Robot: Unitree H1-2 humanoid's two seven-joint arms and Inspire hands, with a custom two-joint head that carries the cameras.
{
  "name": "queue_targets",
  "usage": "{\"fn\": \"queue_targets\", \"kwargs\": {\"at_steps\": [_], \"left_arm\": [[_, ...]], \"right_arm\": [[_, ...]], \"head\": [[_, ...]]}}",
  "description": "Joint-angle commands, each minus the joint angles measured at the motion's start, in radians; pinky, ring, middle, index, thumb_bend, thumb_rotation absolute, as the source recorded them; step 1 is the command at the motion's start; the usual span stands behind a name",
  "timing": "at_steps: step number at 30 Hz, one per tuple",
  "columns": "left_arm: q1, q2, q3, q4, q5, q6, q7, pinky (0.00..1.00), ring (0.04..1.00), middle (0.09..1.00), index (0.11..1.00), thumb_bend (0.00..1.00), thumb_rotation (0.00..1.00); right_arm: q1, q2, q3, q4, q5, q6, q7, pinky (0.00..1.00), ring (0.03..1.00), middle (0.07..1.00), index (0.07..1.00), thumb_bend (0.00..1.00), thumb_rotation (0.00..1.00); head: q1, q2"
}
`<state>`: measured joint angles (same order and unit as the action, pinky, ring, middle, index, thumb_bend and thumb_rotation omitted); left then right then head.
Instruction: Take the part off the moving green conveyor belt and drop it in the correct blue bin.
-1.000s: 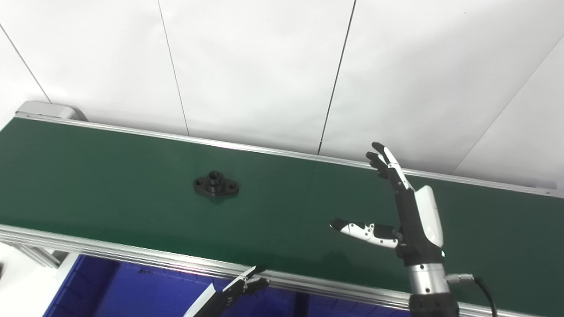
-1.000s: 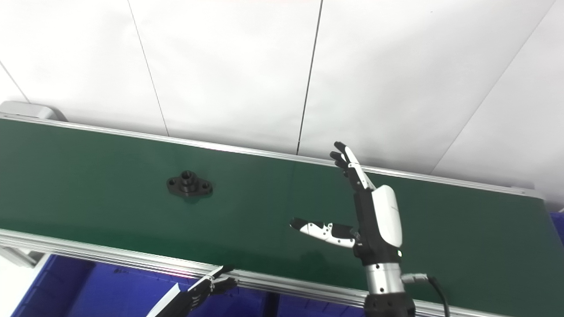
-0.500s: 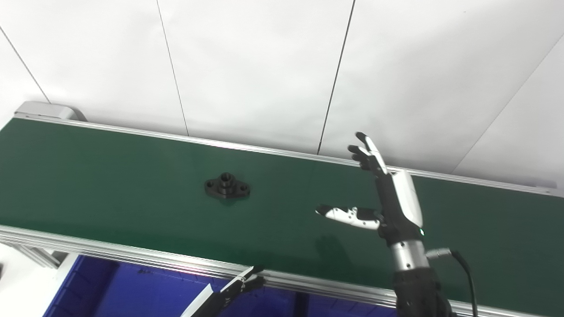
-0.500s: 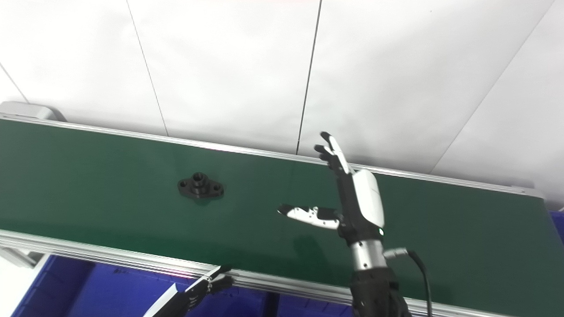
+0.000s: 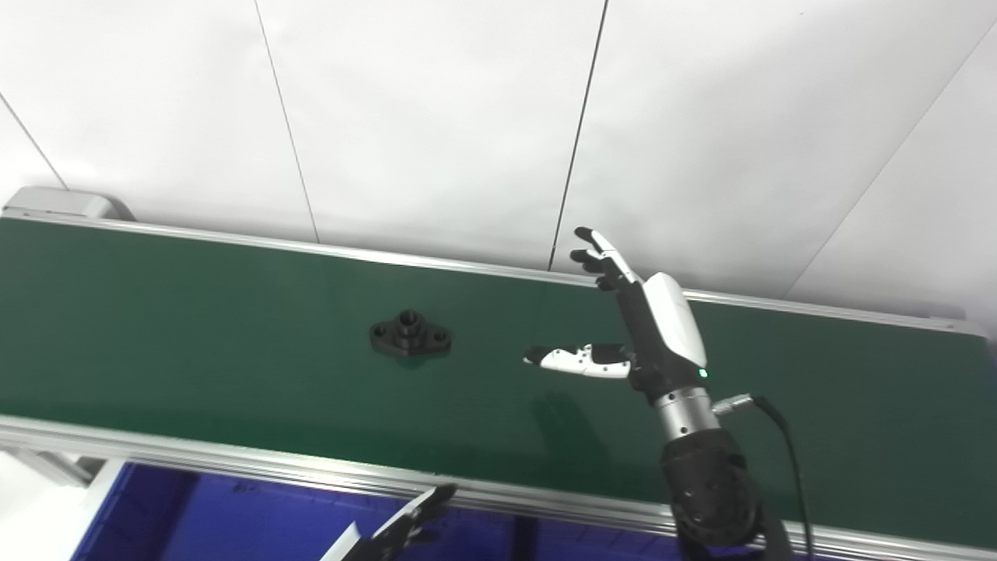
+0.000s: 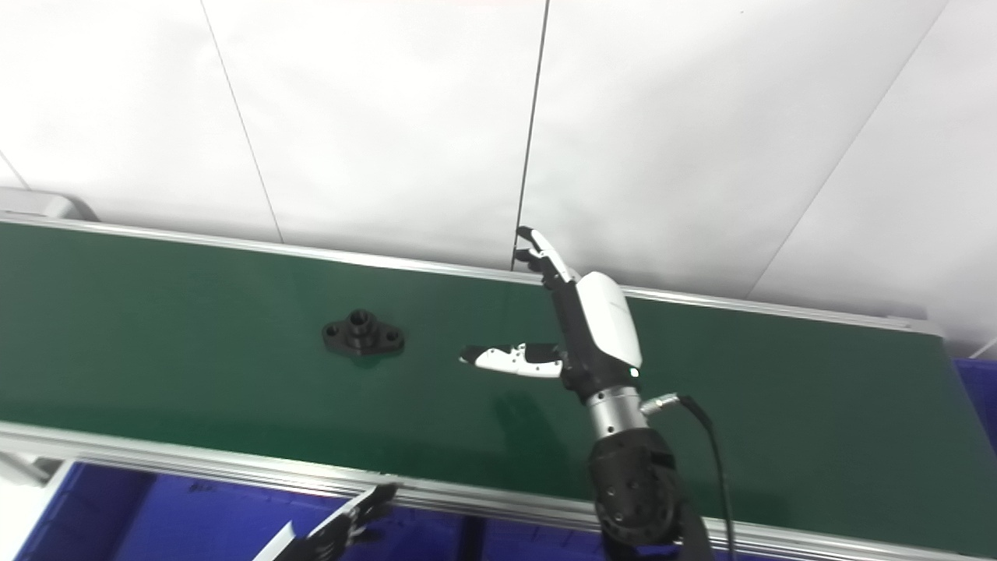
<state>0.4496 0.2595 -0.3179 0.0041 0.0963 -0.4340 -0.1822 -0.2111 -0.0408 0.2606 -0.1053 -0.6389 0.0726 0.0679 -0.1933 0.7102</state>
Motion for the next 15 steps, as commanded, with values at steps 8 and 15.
{"fn": "queue_targets", "kwargs": {"at_steps": [8, 15], "left_arm": [[0.030, 0.015, -0.020, -0.066, 0.023, -0.035, 0.013, 0.81, 0.903, 0.938, 0.929, 0.83, 0.20], [0.026, 0.031, -0.037, -0.074, 0.013, -0.035, -0.011, 0.88, 0.938, 0.954, 0.924, 0.84, 0.22]], "right_arm": [[-0.071, -0.005, 0.029, 0.048, -0.002, -0.008, 0.004, 0.71, 0.796, 0.835, 0.893, 0.83, 0.35], [-0.121, -0.023, 0.058, 0.114, -0.013, 0.003, 0.040, 0.71, 0.807, 0.848, 0.865, 0.83, 0.33]], "head": [[-0.004, -0.001], [-0.003, 0.006]]}}
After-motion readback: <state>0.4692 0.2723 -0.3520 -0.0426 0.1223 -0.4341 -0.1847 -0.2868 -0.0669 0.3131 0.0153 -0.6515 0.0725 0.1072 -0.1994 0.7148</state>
